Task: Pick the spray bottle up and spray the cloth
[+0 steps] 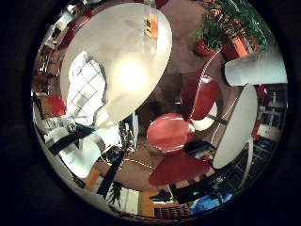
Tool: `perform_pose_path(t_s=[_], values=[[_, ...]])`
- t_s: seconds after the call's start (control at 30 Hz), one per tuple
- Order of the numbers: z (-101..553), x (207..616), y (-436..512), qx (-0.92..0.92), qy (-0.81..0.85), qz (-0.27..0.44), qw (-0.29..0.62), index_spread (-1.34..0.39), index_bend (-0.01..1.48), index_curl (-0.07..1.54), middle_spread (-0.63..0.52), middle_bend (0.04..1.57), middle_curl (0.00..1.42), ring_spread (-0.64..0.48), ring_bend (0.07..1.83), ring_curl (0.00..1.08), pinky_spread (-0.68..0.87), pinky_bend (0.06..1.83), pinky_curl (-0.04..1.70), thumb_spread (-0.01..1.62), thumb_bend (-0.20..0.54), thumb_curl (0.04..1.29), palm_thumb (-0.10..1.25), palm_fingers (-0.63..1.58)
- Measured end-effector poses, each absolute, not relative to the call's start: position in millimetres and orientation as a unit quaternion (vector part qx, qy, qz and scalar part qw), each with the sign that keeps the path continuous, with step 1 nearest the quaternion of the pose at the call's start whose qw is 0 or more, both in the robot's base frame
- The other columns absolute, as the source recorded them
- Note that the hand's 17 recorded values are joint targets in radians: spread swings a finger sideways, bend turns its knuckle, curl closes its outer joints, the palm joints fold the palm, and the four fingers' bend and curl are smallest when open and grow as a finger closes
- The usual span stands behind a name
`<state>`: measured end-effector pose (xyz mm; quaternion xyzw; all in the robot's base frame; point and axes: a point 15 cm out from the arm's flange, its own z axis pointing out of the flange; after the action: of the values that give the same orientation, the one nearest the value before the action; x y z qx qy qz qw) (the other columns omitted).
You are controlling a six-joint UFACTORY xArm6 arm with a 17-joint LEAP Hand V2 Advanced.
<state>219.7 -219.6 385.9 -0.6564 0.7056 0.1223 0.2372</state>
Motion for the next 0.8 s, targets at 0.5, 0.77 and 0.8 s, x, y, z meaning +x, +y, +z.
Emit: perform_pose_path(t_s=[0.5,0.77,0.8], values=[[361.6,242.6,-291.8,-0.497,0.727,0.094,0.464,-0.24,0.15,0.27,0.09,0.24,0.36,0.23,0.28,0.26,0.39,0.27,0.32,1.02,-0.024,0.36,0.7,0.22],[309.6,252.4,-339.5,-0.422,0.75,0.05,0.507,-0.21,0.15,0.27,0.1,0.25,0.36,0.23,0.31,0.27,0.39,0.3,0.32,1.02,-0.024,0.36,0.69,0.19],[303.6,254.2,-342.5,-0.415,0.75,0.046,0.513,-0.21,0.15,0.27,0.1,0.25,0.36,0.23,0.31,0.27,0.39,0.3,0.32,1.02,-0.024,0.36,0.69,0.19]])
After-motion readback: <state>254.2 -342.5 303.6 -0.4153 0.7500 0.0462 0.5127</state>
